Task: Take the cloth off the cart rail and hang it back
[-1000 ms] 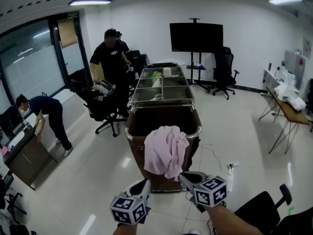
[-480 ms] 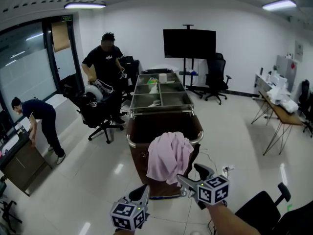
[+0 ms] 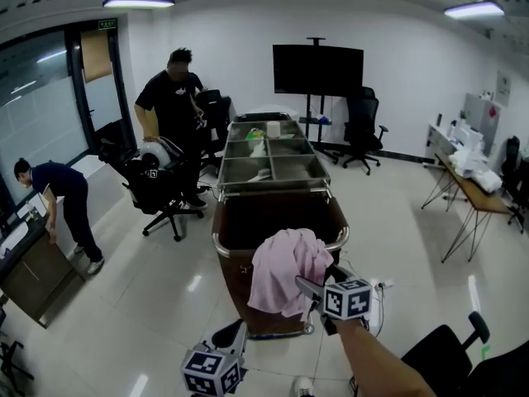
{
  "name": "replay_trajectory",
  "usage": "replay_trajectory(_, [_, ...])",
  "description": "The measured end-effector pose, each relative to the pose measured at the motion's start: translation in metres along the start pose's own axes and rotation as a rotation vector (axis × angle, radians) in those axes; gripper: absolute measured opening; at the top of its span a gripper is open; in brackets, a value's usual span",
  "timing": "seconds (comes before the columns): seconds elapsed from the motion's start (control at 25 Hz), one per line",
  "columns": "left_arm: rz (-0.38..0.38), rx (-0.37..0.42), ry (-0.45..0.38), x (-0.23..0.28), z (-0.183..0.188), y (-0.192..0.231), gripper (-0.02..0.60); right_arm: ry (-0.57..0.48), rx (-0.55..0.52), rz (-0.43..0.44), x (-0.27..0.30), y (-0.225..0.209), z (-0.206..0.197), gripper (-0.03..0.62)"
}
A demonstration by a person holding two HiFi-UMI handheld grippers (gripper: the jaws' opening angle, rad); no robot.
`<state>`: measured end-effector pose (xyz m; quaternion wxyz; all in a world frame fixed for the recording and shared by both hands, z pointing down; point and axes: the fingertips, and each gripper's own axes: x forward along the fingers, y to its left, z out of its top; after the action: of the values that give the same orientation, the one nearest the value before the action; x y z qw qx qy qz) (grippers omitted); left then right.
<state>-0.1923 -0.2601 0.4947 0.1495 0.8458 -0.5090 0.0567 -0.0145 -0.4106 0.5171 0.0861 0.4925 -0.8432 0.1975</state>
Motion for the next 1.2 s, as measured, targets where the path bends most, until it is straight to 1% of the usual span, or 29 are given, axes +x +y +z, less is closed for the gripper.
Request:
replay_trajectory(0.12, [0.010,0.000,0.004,0.007,0.002,0.008,0.000,0.017,0.030,0.017,0.022,-0.002,0.002,0.523])
replay_trajectory(0.16, [0.014,-0.003,0.006,0.009,0.003,0.011,0.000,0.028,0.035,0.025,0.029,0.000,0.001,0.523])
replay_trajectory(0.2, [0.019,-0.007,0.006,0.012,0.004,0.014,0.000,0.040,0.034,0.031,0.036,0.002,0.000,0.542])
replay_trajectory(0.24, [0.023,-0.011,0.006,0.015,0.005,0.016,0.000,0.051,0.028,0.031,0.042,0.004,0.000,0.543])
replay_trajectory(0.36, [0.030,-0.012,0.008,0.023,0.007,0.019,0.000,0.086,0.002,0.009,0.059,0.008,-0.002,0.561])
replay_trajectory(0.52, [0.042,-0.023,0.005,0.033,0.011,0.026,0.000,0.145,-0.031,-0.021,0.079,0.004,-0.010,0.560])
replay_trajectory(0.56, [0.044,-0.026,0.005,0.035,0.011,0.026,0.000,0.154,-0.040,-0.025,0.082,0.002,-0.011,0.535])
replay_trajectory(0.64, [0.048,-0.030,0.005,0.039,0.011,0.026,0.000,0.165,-0.049,-0.034,0.083,-0.006,-0.012,0.456])
replay_trajectory(0.72, [0.051,-0.034,0.002,0.041,0.010,0.026,0.000,0.168,-0.040,-0.028,0.080,-0.014,-0.011,0.341])
replay_trajectory(0.8, [0.054,-0.037,-0.005,0.043,0.008,0.026,0.000,0.168,-0.019,0.009,0.075,-0.016,-0.011,0.243])
replay_trajectory(0.88, [0.058,-0.036,-0.003,0.043,0.005,0.024,0.000,0.151,-0.009,0.062,0.068,-0.007,-0.008,0.144])
replay_trajectory(1.0, [0.067,-0.031,0.018,0.041,0.002,0.022,0.000,0.083,0.003,0.121,0.055,0.009,0.006,0.130])
replay_trajectory(1.2, [0.060,-0.034,-0.008,0.029,0.004,0.014,0.000,-0.032,0.044,0.183,0.028,0.022,0.044,0.124])
